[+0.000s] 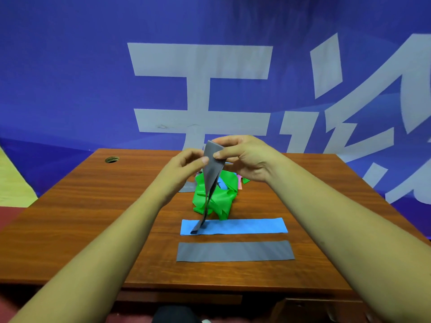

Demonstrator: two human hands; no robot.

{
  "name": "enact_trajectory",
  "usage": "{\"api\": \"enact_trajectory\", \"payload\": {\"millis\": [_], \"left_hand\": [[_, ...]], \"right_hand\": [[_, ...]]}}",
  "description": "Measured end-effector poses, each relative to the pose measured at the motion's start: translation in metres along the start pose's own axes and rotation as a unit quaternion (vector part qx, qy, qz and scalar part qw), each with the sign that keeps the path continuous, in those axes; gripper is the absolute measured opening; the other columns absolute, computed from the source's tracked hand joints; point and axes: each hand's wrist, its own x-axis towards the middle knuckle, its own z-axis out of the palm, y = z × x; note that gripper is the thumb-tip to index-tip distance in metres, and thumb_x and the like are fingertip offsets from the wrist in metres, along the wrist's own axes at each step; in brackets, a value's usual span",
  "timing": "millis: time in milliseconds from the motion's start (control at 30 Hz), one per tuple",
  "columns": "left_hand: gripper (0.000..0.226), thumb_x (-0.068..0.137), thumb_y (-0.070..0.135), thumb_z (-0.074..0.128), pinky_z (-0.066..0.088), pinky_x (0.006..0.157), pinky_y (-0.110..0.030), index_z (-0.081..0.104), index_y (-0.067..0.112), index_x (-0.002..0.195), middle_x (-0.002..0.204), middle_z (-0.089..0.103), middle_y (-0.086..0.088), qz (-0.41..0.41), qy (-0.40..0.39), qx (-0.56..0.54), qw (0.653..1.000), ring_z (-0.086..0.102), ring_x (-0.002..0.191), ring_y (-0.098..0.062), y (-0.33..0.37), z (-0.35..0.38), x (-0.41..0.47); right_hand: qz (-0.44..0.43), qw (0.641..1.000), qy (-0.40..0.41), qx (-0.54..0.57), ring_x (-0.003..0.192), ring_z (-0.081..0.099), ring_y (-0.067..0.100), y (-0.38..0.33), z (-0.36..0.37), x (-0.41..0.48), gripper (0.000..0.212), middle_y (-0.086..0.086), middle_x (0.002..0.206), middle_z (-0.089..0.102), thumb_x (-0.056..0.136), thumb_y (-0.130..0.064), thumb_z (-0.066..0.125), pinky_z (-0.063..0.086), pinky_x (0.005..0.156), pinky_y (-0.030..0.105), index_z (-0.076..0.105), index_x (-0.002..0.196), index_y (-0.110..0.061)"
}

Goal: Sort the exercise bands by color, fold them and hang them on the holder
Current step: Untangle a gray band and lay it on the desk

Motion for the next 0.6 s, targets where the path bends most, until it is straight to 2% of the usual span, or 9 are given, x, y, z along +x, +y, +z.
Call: {"api": "enact_trajectory", "payload": {"millis": [33, 100, 167, 233, 300, 400, 467, 533, 600], "left_hand": [[0.037, 0.084, 0.042, 0.065, 0.047, 0.099, -0.041, 0.062, 0.021, 0.114, 0.115, 0.068, -0.007, 0.0, -0.005, -0.043, 0.999, 0.062, 0.112, -0.023, 0.0, 0.004, 0.001], [0.032, 0.09, 0.033, 0.065, 0.05, 0.097, -0.03, 0.059, 0.021, 0.119, 0.115, 0.07, 0.002, 0.012, -0.019, -0.073, 0.997, 0.063, 0.115, -0.014, 0.002, 0.013, 0.002], [0.017, 0.095, 0.021, 0.059, 0.05, 0.084, -0.018, 0.064, 0.017, 0.111, 0.096, 0.073, 0.011, 0.035, -0.004, -0.039, 0.999, 0.065, 0.097, -0.001, 0.004, 0.021, 0.005], [0.009, 0.096, 0.011, 0.056, 0.044, 0.067, -0.012, 0.065, 0.011, 0.097, 0.071, 0.066, 0.017, 0.057, 0.03, -0.006, 0.998, 0.057, 0.071, 0.006, 0.004, 0.026, 0.009], [0.01, 0.096, 0.012, 0.058, 0.04, 0.061, -0.019, 0.066, 0.006, 0.093, 0.065, 0.06, 0.013, 0.057, 0.05, 0.017, 0.997, 0.05, 0.063, 0.003, 0.0, 0.028, 0.013], [0.014, 0.096, 0.017, 0.058, 0.044, 0.068, -0.022, 0.066, 0.005, 0.1, 0.074, 0.064, 0.011, 0.044, 0.035, 0.004, 0.998, 0.055, 0.071, -0.002, -0.001, 0.033, 0.013], [0.02, 0.093, 0.027, 0.06, 0.048, 0.076, -0.027, 0.067, 0.013, 0.104, 0.087, 0.069, 0.005, 0.014, 0.009, -0.014, 1.0, 0.06, 0.082, -0.007, -0.005, 0.039, 0.013], [0.029, 0.087, 0.037, 0.058, 0.049, 0.086, -0.035, 0.067, 0.017, 0.107, 0.101, 0.072, -0.005, -0.045, -0.031, -0.028, 0.998, 0.064, 0.093, -0.014, -0.011, 0.045, 0.012], [0.032, 0.085, 0.038, 0.059, 0.048, 0.087, -0.037, 0.069, 0.016, 0.105, 0.102, 0.073, -0.009, -0.099, -0.073, -0.046, 0.991, 0.065, 0.093, -0.017, -0.019, 0.048, 0.009]], "right_hand": [[-0.004, 1.0, -0.009, -0.008, 0.086, 0.065, 0.023, -0.003, 0.0, -0.001, 0.03, 0.013, 0.089, 0.066, 0.083, 0.016, 0.058, 0.056, 0.077, 0.026, 0.064, 0.108, 0.0], [-0.016, 0.999, -0.011, -0.041, 0.084, 0.065, 0.021, -0.008, 0.001, -0.003, 0.029, 0.012, 0.087, 0.065, 0.082, 0.017, 0.059, 0.055, 0.076, 0.025, 0.064, 0.103, -0.002], [-0.029, 0.997, 0.0, -0.066, 0.083, 0.066, 0.02, -0.01, -0.001, -0.004, 0.026, 0.014, 0.088, 0.066, 0.083, 0.015, 0.06, 0.057, 0.078, 0.026, 0.064, 0.104, 0.0], [-0.038, 0.995, 0.019, -0.093, 0.085, 0.066, 0.021, -0.012, -0.005, -0.007, 0.022, 0.016, 0.091, 0.066, 0.085, 0.006, 0.065, 0.057, 0.085, 0.033, 0.065, 0.107, 0.004], [-0.049, 0.978, 0.051, -0.196, 0.084, 0.064, 0.018, -0.012, -0.011, -0.009, 0.021, 0.012, 0.088, 0.067, 0.086, -0.007, 0.07, 0.057, 0.085, 0.036, 0.067, 0.104, 0.004], [-0.062, 0.946, 0.075, -0.308, 0.074, 0.058, 0.015, -0.013, -0.013, -0.013, 0.012, 0.007, 0.079, 0.062, 0.089, -0.015, 0.069, 0.056, 0.073, 0.033, 0.068, 0.091, -0.003], [-0.075, 0.955, 0.097, -0.27, 0.071, 0.059, 0.015, -0.016, -0.014, -0.015, 0.009, 0.007, 0.077, 0.062, 0.091, -0.012, 0.066, 0.056, 0.073, 0.034, 0.065, 0.083, -0.008], [-0.089, 0.968, 0.126, -0.197, 0.069, 0.062, 0.016, -0.02, -0.016, -0.016, 0.009, 0.007, 0.076, 0.063, 0.092, -0.01, 0.063, 0.058, 0.071, 0.034, 0.063, 0.084, -0.007], [-0.093, 0.975, 0.15, -0.132, 0.068, 0.062, 0.02, -0.021, -0.02, -0.016, 0.007, 0.01, 0.077, 0.062, 0.094, -0.009, 0.06, 0.057, 0.063, 0.033, 0.061, 0.088, -0.004]]}}
